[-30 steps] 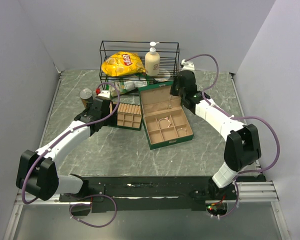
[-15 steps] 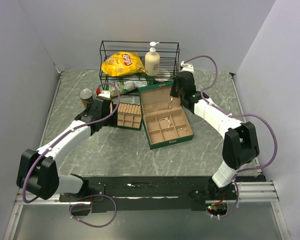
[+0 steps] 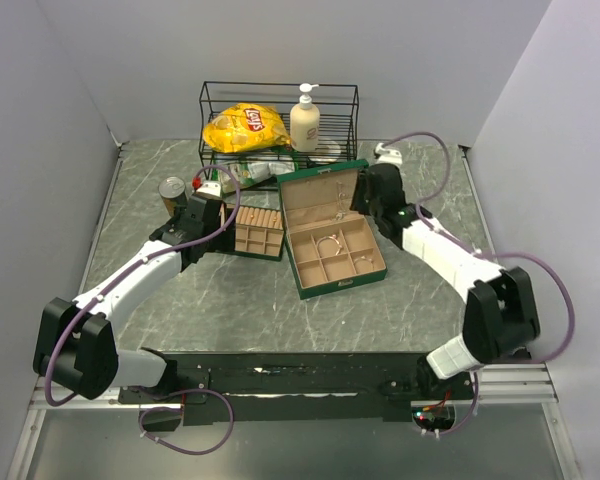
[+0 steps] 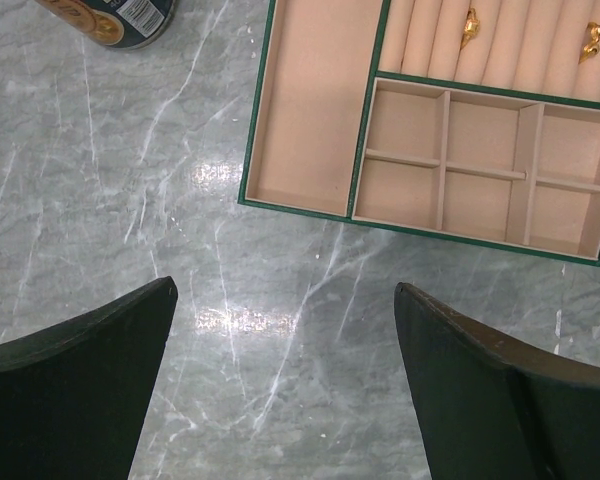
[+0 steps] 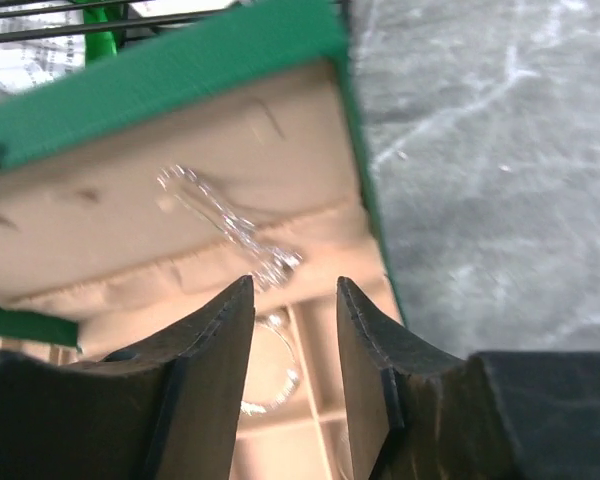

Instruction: Organize the mixed jewelry

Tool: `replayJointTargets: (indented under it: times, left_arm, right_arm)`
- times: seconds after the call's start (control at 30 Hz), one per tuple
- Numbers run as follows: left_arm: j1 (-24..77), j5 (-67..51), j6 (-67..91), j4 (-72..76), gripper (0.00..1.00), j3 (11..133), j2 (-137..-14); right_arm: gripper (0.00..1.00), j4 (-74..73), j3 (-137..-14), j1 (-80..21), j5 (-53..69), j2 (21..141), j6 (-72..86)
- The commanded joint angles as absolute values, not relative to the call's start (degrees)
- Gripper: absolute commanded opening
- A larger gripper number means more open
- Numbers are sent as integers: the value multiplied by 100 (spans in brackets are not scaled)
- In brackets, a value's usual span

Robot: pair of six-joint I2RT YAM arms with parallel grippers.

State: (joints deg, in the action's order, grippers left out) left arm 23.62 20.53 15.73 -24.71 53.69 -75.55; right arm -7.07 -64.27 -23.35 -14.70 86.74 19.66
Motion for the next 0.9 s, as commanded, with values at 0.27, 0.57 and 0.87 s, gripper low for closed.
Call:
replayJointTargets:
  times: [0.27,0.57,0.87]
  left_arm:
    - [2391,1863,1538,-2355,96,5528,-7304]
    - [2399,1881,1547,-2364,96,5528,-7260]
    - [2417,1872,1547,-2364,96,5511,-7207]
  right_arm:
    - [48,-817,-5222,-1846,-1371,7813,2276]
    - [48,-1098,-5053,-1705,-1012,8348,2197]
    - [41,-1467,-5080,-1608,-712,8859,2153]
